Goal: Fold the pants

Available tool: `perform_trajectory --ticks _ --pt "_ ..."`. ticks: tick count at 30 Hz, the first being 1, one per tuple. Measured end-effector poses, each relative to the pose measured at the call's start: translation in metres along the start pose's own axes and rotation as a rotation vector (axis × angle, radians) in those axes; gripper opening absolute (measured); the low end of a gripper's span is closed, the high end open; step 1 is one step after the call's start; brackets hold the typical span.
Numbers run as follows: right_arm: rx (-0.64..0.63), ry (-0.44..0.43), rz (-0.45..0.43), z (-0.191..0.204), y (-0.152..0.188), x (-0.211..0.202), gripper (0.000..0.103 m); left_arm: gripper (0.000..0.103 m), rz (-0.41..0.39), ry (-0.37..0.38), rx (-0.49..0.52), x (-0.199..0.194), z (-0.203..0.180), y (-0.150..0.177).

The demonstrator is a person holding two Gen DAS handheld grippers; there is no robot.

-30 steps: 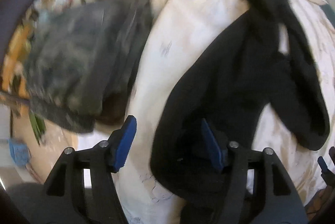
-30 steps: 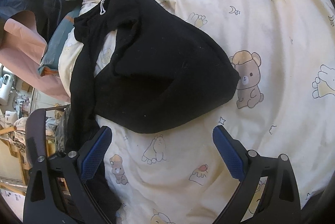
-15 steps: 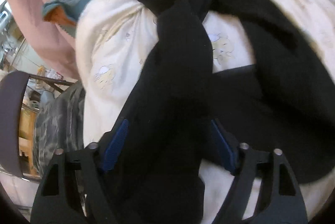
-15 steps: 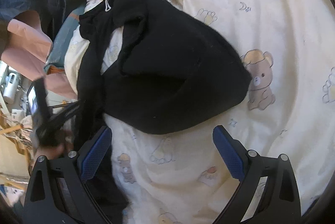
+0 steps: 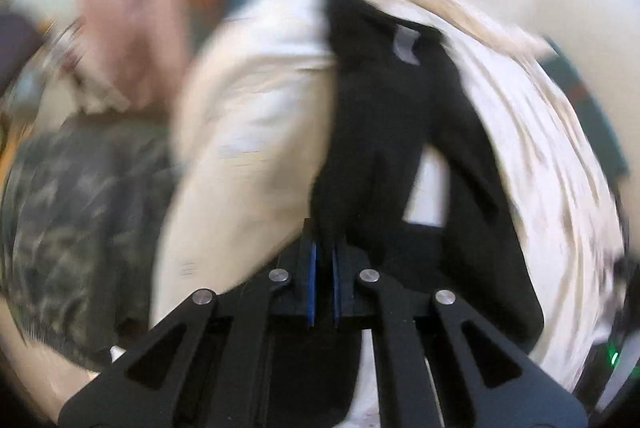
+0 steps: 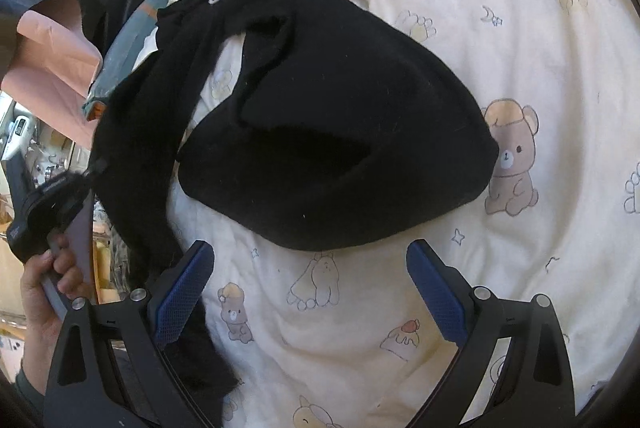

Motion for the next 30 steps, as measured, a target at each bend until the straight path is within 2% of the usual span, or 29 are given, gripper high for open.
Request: perform_trajectory --ticks 2,4,6,8,11,13,14,16,18,22,26,28,29,30 --pt "0.007 0.008 0.012 -0.001 0.001 0.004 0.099 0.005 0.058 -0.059 -0.11 0.023 0.041 -0.002" --pt "0.001 0.025 0.014 -0.002 0.001 0.006 0.099 0.005 0.126 -0.078 -0.197 0.048 0.069 0.003" --pt "-0.012 0.054 0.01 0.0 0.002 0.005 0.099 0.005 0.099 -0.165 -0.156 0.054 0.076 0.005" --pt "-0.028 0.077 0.006 0.0 0.003 0.005 0.099 0.005 0.081 -0.22 -0.095 0.057 0.077 0.008" --pt "-0.054 0.063 0.001 0.005 0.002 0.005 0.099 0.005 0.134 -0.153 -0.1 0.052 0.074 0.017" --pt "-0.076 0.013 0.01 0.013 0.004 0.007 0.099 0.009 0.134 -0.134 -0.061 0.039 0.068 0.025" --pt "-0.087 -0.017 0.024 0.02 0.006 0.009 0.099 0.023 0.129 -0.123 -0.04 0.03 0.064 0.031" --pt "-0.106 -0.092 0.084 0.04 0.015 0.021 0.099 0.042 0.111 -0.109 0.007 0.013 0.058 0.044" --pt "-0.147 -0.148 0.142 0.065 0.033 0.034 0.099 0.042 0.087 -0.09 0.042 -0.004 0.054 0.053" --pt "-0.217 -0.203 0.192 0.106 0.067 0.05 0.099 0.042 0.081 -0.068 0.072 -0.027 0.052 0.07" --pt "-0.132 -0.242 0.247 0.112 0.09 0.067 0.099 0.045 0.083 -0.012 0.055 -0.045 0.06 0.087" --pt "-0.13 -0.268 0.285 0.115 0.101 0.074 0.08 0.048 0.075 0.008 0.053 -0.054 0.064 0.095" --pt "-0.154 -0.25 0.282 0.119 0.105 0.074 0.043 0.05 0.067 0.012 0.059 -0.059 0.066 0.099" --pt "-0.182 -0.221 0.26 0.124 0.105 0.07 0.016 0.053 0.057 0.014 0.07 -0.064 0.068 0.103"
Point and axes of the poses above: each gripper's, at about its wrist camera, not at the fingertips, and x roughly the way its jaws point, z to its left, y to its underside, the point moved 3 cm from there along x, roughly the way its jaws point, and after that the axes turned 8 degrees about -x, right-handed, at the moved point
